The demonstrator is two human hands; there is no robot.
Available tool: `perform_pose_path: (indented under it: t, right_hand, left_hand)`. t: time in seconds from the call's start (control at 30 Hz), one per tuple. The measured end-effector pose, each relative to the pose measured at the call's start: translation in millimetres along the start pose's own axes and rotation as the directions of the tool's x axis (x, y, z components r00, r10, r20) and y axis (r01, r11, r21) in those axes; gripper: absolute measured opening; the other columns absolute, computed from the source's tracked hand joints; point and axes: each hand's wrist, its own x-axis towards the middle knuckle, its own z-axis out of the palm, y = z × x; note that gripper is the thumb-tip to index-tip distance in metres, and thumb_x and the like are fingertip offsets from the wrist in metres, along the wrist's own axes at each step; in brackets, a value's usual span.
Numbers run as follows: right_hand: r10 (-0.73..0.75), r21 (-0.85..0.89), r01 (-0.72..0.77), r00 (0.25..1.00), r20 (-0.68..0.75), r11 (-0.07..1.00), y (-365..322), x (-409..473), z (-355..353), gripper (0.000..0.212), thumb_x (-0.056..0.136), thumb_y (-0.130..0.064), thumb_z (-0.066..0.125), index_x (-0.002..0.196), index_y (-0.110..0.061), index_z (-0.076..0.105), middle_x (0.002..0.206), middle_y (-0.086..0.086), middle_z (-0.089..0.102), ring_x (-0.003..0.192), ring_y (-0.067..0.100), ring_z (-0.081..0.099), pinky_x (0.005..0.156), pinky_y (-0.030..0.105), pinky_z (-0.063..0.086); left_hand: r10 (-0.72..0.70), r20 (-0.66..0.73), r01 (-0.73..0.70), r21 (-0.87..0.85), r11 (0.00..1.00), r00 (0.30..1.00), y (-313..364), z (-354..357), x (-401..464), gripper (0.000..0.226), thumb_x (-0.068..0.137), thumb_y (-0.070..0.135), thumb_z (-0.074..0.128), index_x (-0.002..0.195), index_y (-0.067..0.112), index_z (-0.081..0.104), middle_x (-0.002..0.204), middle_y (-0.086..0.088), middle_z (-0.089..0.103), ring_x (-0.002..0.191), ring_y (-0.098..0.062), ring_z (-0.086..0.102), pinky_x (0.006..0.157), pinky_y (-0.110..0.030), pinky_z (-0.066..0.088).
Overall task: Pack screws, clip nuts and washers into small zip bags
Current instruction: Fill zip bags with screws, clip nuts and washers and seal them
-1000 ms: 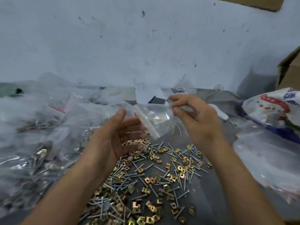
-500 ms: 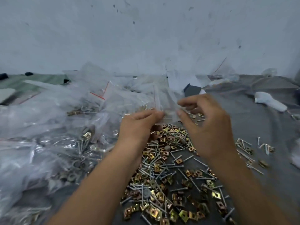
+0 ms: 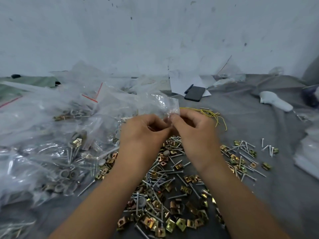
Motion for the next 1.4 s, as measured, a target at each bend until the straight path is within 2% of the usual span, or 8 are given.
perform_pose_path:
  t: [0.2, 0.33, 0.53, 0.7, 0.9, 1.1, 1.3, 1.4]
  right_hand:
    - [0.157, 0.13, -0.147, 0.985, -0.067, 0.981, 1, 1, -3, 0.02, 0.089, -0.019, 0.059, 0.077, -0.009, 0.072, 0.082, 0.014, 0.075, 0.087, 0.04, 0.072, 0.08, 0.061, 0.061]
    - [0.264, 0.342, -0.225, 0.962, -0.069, 0.912, -2, 4, -7, 0.029, 0.098, -0.015, 0.053, 0.084, 0.0, 0.074, 0.085, 0.018, 0.077, 0.079, 0.032, 0.075, 0.066, 0.034, 0.062]
    - [0.224, 0.254, -0.205, 0.973, -0.05, 0.945, -1, 6, -5, 0.01, 0.091, -0.001, 0.07, 0.093, -0.009, 0.076, 0.091, 0.01, 0.079, 0.093, 0.032, 0.076, 0.084, 0.042, 0.065]
    - [0.212, 0.194, -0.201, 0.976, -0.043, 0.96, 0, 2, 0, 0.006, 0.089, -0.015, 0.079, 0.088, -0.02, 0.075, 0.077, -0.002, 0.077, 0.07, 0.009, 0.075, 0.057, 0.016, 0.054]
    - [0.269, 0.073, -0.262, 0.956, -0.12, 0.962, 6, 2, -1, 0.01, 0.078, -0.017, 0.077, 0.086, -0.022, 0.075, 0.074, -0.001, 0.076, 0.073, 0.022, 0.075, 0.073, 0.054, 0.064]
    - [0.277, 0.182, -0.272, 0.961, 0.002, 0.945, -3, 9, -13, 0.031, 0.079, 0.008, 0.07, 0.099, -0.015, 0.073, 0.083, 0.004, 0.078, 0.078, 0.02, 0.075, 0.063, 0.032, 0.061]
    - [0.216, 0.045, -0.22, 0.974, 0.068, 0.975, -7, 12, -35, 0.015, 0.086, -0.003, 0.076, 0.087, -0.018, 0.077, 0.073, -0.007, 0.072, 0.063, 0.003, 0.062, 0.059, 0.019, 0.053]
    - [0.18, 0.047, -0.191, 0.968, 0.176, 0.98, -6, 12, -37, 0.018, 0.08, -0.004, 0.079, 0.091, -0.018, 0.078, 0.074, -0.006, 0.072, 0.066, 0.004, 0.064, 0.061, 0.019, 0.055]
  left_hand:
    - [-0.012, 0.047, 0.012, 0.002, 1.0, 0.999, 4, 1, -4, 0.02, 0.076, 0.031, 0.095, 0.068, 0.027, 0.077, 0.063, 0.011, 0.071, 0.057, -0.001, 0.062, 0.054, -0.02, 0.05]
    - [-0.01, 0.031, 0.011, -0.041, 0.999, 0.999, 7, 4, -8, 0.018, 0.078, 0.034, 0.093, 0.071, 0.029, 0.077, 0.062, 0.01, 0.069, 0.056, -0.003, 0.059, 0.052, -0.022, 0.05]
    - [-0.093, -0.11, 0.081, -0.112, 0.99, 0.989, 9, 4, -9, 0.016, 0.086, 0.038, 0.087, 0.076, 0.029, 0.079, 0.068, 0.004, 0.072, 0.07, -0.028, 0.071, 0.066, -0.047, 0.063]
    - [0.221, -0.178, -0.177, 0.234, 0.956, 0.959, 11, 4, -14, 0.011, 0.09, 0.027, 0.084, 0.082, 0.028, 0.075, 0.077, 0.012, 0.069, 0.069, -0.006, 0.067, 0.063, -0.031, 0.056]
    - [0.438, -0.279, -0.335, 0.347, 0.876, 0.855, 17, 4, -18, 0.014, 0.092, 0.023, 0.076, 0.085, 0.02, 0.065, 0.086, 0.008, 0.058, 0.072, -0.015, 0.062, 0.061, -0.043, 0.054]
    - [0.511, 0.111, -0.52, 0.277, 0.808, 0.852, 20, -6, -14, 0.014, 0.09, 0.029, 0.078, 0.098, 0.023, 0.067, 0.114, 0.009, 0.058, 0.112, -0.013, 0.059, 0.089, -0.036, 0.052]
    - [0.313, 0.421, -0.494, 0.44, 0.75, 0.851, 12, -27, -3, 0.125, 0.059, 0.077, 0.078, 0.163, 0.05, 0.014, 0.167, 0.015, 0.024, 0.157, -0.015, 0.021, 0.126, -0.055, 0.023]
    - [0.254, 0.438, -0.478, 0.534, 0.697, 0.862, 5, -27, -1, 0.141, 0.053, 0.082, 0.075, 0.165, 0.049, -0.004, 0.171, 0.016, 0.013, 0.159, -0.012, 0.01, 0.128, -0.051, 0.006]
